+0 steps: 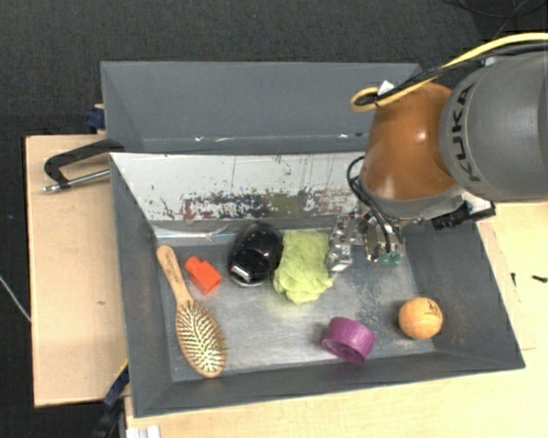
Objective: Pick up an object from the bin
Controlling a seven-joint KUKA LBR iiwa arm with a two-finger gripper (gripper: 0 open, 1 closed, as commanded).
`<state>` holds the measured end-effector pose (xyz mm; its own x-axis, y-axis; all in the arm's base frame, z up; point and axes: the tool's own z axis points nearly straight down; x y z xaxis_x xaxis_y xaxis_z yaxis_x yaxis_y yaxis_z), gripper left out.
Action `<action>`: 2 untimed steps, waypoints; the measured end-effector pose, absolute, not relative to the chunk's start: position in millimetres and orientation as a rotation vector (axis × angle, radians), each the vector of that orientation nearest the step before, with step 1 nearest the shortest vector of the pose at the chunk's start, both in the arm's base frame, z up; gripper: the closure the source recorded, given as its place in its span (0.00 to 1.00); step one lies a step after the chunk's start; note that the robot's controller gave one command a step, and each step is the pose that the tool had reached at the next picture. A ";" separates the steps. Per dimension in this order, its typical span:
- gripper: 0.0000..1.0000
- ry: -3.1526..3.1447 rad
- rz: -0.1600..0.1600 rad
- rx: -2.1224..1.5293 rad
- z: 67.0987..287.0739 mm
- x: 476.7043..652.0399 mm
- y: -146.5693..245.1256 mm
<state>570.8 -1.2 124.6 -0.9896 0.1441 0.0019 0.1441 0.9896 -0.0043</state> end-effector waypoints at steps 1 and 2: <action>1.00 -3.134 0.004 -0.232 135.7 576.5 7.3; 1.00 -3.133 0.003 -0.257 142.4 577.9 0.4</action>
Offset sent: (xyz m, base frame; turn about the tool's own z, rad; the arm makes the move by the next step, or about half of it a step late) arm 0.0078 0.0094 0.0220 0.0246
